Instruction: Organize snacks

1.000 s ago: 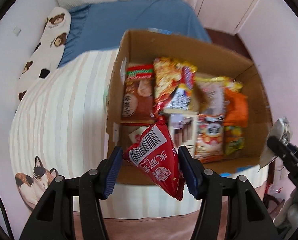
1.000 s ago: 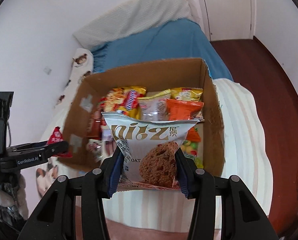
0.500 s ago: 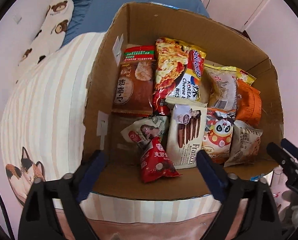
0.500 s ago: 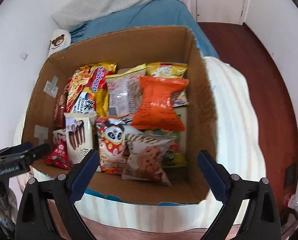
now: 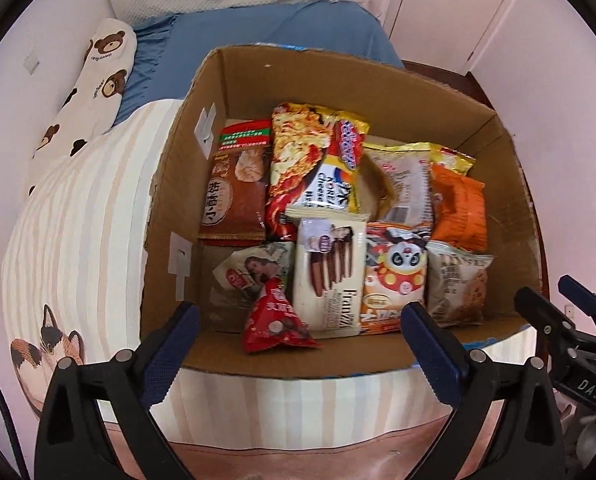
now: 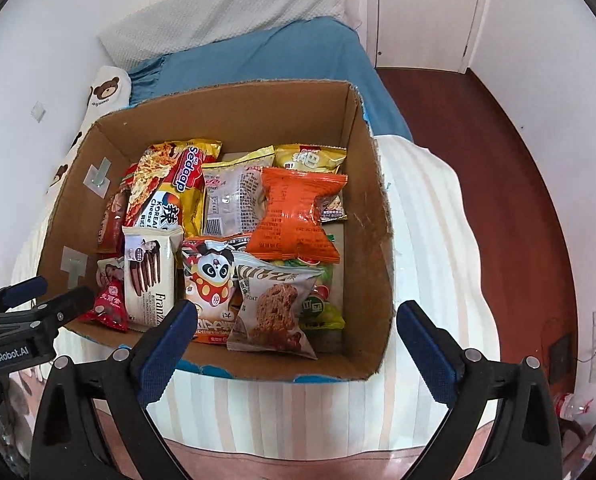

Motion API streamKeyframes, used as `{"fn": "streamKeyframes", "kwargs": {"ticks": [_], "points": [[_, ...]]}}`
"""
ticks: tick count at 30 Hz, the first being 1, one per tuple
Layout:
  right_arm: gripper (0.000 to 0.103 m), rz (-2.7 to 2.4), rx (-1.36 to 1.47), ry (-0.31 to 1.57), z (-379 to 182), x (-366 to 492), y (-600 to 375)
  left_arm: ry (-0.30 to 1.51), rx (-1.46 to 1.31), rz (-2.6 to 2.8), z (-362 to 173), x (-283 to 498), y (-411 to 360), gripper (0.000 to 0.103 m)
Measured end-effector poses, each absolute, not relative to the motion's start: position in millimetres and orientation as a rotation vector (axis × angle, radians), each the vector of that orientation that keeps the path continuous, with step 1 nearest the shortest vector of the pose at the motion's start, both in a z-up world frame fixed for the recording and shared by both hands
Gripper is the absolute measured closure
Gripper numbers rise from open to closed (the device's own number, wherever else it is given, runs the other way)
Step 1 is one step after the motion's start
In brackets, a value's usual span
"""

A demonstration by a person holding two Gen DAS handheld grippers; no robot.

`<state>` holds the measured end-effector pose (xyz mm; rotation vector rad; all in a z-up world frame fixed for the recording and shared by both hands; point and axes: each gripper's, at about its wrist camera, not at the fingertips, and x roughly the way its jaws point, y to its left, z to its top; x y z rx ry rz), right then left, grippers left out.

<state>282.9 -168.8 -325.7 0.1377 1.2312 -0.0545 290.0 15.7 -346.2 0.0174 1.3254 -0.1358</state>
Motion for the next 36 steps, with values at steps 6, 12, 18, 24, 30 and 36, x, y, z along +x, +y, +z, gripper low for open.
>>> {"fn": "streamKeyframes", "kwargs": {"ticks": [6, 12, 18, 24, 30, 36], "points": [[0.001, -0.065, 0.147, 1.199, -308, 270, -171, 1.268, 0.023, -0.145, -323, 277, 12, 0.001], [0.001, -0.076, 0.151, 1.142, -279, 249, -172, 1.196, 0.017, -0.146, -291, 258, 13, 0.001], [0.001, -0.089, 0.150, 1.067, -239, 214, -171, 1.109, 0.000, -0.161, -253, 222, 18, 0.001], [0.001, -0.073, 0.140, 0.998, -201, 170, -162, 1.023, 0.011, -0.152, -213, 178, 22, 0.001], [0.000, -0.063, 0.128, 0.935, -168, 125, -152, 0.943, 0.030, -0.133, -180, 137, 28, 0.000], [0.000, -0.076, 0.118, 0.890, -140, 85, -148, 0.936, 0.027, -0.124, -166, 108, 33, 0.001]]}}
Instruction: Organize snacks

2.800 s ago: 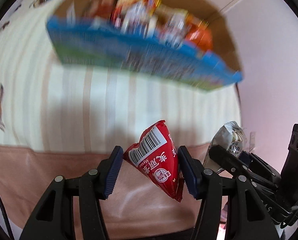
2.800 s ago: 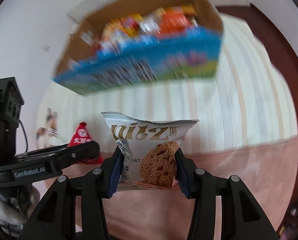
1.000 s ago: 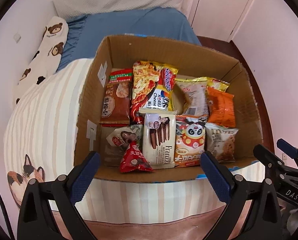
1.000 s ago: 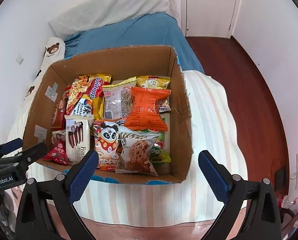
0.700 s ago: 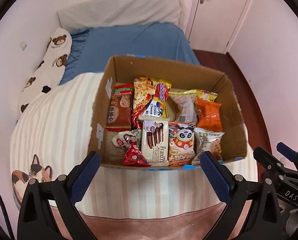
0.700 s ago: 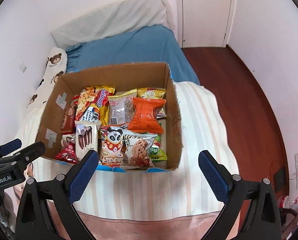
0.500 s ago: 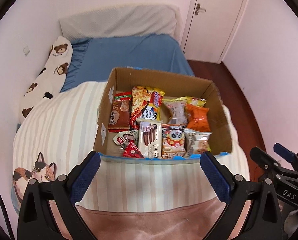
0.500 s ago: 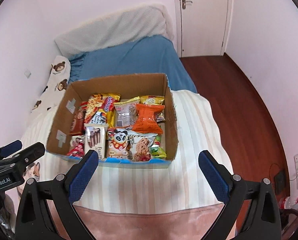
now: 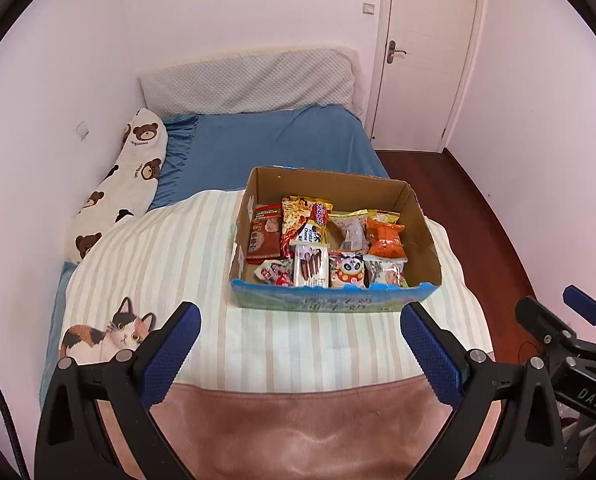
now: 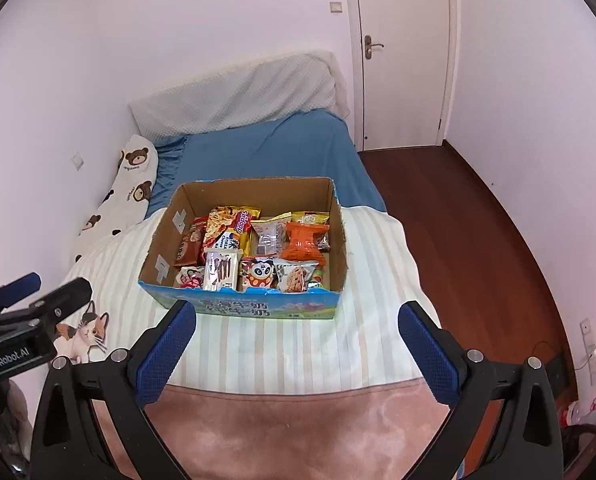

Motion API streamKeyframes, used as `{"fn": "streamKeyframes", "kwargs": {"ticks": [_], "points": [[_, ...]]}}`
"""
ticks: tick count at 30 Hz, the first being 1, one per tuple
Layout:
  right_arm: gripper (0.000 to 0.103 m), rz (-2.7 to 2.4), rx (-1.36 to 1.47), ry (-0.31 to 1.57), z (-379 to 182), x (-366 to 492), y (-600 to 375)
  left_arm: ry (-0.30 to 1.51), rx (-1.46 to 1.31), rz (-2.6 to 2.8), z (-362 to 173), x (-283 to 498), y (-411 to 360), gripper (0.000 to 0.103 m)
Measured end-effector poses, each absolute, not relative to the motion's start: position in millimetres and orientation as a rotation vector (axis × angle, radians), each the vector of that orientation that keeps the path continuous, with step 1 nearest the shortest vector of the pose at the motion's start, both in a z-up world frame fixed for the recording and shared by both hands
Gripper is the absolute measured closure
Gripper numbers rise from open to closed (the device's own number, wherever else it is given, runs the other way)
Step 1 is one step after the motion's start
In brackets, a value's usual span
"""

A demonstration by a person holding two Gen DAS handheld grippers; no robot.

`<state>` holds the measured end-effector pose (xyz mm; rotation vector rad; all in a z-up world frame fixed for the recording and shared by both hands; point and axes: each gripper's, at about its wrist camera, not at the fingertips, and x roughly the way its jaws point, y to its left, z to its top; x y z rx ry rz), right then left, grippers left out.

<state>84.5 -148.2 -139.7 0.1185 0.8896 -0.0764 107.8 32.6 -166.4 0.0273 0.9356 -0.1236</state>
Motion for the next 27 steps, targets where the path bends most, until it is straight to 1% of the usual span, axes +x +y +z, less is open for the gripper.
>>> {"fn": "streamKeyframes", "kwargs": {"ticks": [15, 27], "points": [[0.000, -0.082, 0.079, 0.833, -98, 32, -139, 0.914, 0.043, -0.111, -148, 63, 33, 0.000], [0.000, -0.124, 0.046, 0.826, -113, 53, -143, 0.883, 0.049, -0.099, -158, 84, 24, 0.000]]}}
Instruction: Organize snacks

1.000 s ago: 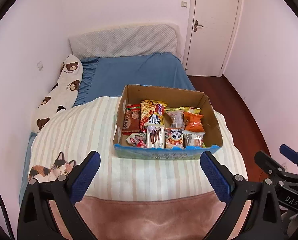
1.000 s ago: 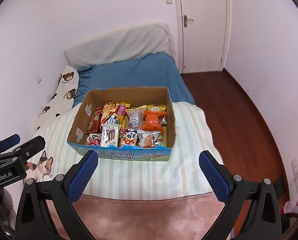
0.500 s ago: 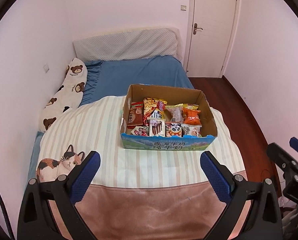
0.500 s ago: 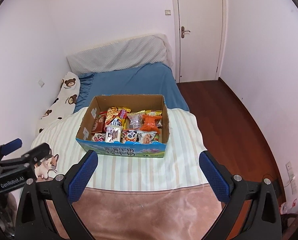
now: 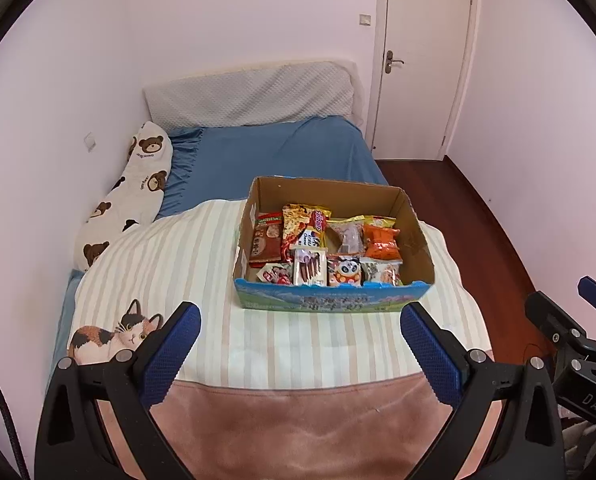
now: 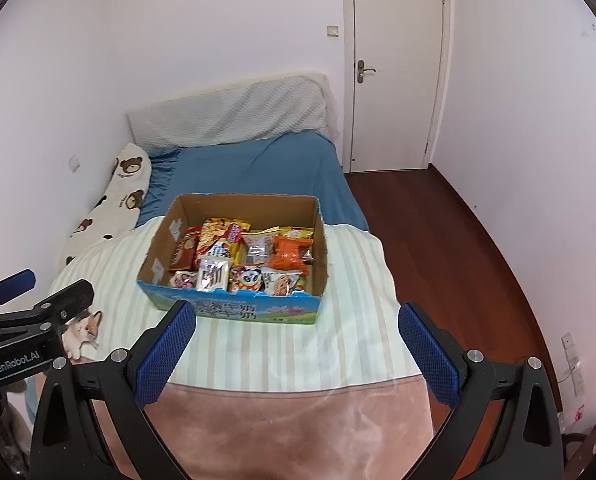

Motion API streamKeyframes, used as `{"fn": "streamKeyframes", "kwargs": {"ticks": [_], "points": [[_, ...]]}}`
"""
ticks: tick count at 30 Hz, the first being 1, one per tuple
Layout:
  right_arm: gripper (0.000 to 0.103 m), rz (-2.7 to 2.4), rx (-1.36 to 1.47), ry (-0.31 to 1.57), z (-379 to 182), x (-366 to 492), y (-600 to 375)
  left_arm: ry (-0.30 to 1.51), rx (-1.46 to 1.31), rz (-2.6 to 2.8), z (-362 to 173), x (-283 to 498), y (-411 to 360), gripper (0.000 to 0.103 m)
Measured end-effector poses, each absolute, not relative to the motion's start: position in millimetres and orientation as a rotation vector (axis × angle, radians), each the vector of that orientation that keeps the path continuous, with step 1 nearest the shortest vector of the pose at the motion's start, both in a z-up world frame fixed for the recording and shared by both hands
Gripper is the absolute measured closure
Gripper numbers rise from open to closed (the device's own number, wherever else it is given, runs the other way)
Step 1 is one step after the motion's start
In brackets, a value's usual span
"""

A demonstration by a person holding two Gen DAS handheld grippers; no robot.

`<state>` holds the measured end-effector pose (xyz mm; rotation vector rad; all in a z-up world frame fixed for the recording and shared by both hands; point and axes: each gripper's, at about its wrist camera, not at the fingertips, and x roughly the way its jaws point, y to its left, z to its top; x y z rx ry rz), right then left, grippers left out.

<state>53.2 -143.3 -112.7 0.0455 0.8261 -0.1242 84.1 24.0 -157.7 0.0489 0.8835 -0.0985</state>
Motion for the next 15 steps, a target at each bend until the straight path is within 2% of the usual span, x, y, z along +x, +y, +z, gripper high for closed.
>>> {"fn": "streamKeyframes", "kwargs": {"ticks": [15], "points": [[0.000, -0.187, 0.041, 0.858, -153, 114, -160, 0.931, 0.078, -0.059, -196, 131, 10, 0.000]]}}
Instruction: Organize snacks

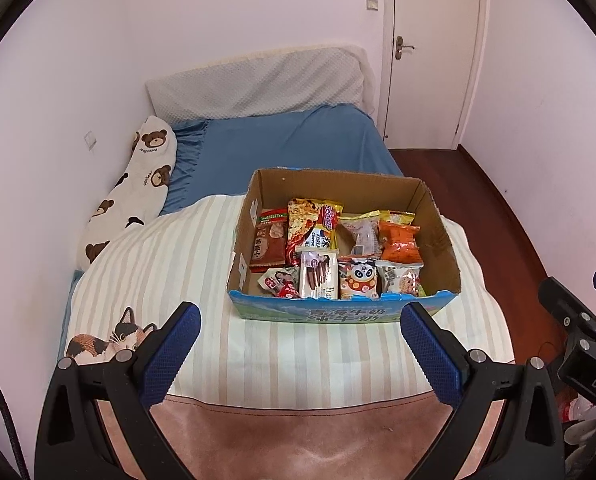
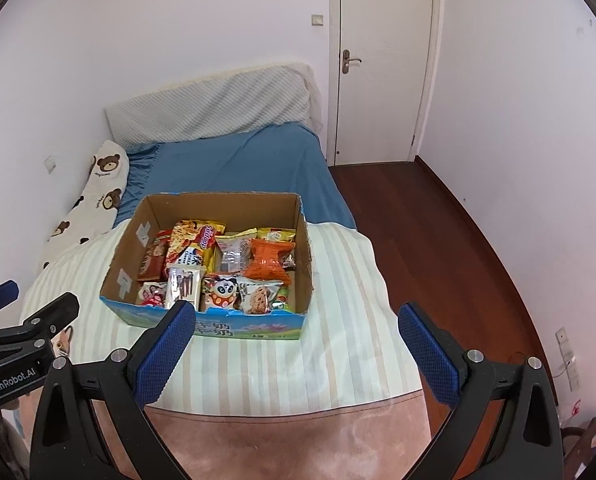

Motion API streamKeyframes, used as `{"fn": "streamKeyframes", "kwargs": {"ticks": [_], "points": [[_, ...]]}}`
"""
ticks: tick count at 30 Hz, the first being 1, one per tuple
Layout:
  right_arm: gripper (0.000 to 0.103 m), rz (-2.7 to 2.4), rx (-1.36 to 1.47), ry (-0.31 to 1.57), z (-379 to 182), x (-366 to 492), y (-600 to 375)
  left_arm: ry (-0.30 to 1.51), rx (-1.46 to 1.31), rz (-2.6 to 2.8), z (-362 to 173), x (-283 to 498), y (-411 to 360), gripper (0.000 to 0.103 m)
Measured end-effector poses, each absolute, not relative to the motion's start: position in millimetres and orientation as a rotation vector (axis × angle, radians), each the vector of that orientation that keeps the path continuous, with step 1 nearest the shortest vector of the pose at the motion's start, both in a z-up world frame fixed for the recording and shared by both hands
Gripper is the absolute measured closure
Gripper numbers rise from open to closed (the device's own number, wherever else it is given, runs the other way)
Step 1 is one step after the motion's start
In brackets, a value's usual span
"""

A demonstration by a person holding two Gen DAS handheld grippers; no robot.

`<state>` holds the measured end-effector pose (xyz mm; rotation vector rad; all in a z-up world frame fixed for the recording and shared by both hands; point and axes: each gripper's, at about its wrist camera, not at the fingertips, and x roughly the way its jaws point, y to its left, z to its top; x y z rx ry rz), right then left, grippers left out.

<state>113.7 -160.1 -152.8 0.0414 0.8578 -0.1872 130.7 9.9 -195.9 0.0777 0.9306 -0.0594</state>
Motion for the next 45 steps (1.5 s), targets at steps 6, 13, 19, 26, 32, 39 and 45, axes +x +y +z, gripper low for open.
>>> {"fn": "streamKeyframes", "kwargs": {"ticks": [6, 13, 19, 26, 32, 39, 45], "points": [[0.000, -0.201, 0.036, 0.873, -164, 125, -162, 0.951, 0.076, -0.052, -207, 141, 7, 0.000], [0.000, -0.203, 0.041, 0.883, -170, 130, -162, 0.957, 0.074, -0.055, -209, 145, 7, 0.000], [0.000, -0.202, 0.040, 0.887, -171, 130, -160, 0.963, 0.075, -0.061, -210, 146, 7, 0.000], [0.000, -0.204, 0.039, 0.888, -172, 131, -159, 0.961, 0.074, -0.067, -210, 146, 7, 0.000], [0.000, -0.206, 0.041, 0.886, -171, 131, -158, 0.962, 0.075, -0.072, -210, 145, 6, 0.000], [0.000, -0.207, 0.038, 0.887, -173, 131, -157, 0.961, 0.076, -0.075, -210, 144, 5, 0.000], [0.000, -0.210, 0.043, 0.884, -171, 129, -158, 0.957, 0.073, -0.077, -208, 143, 3, 0.000]]}}
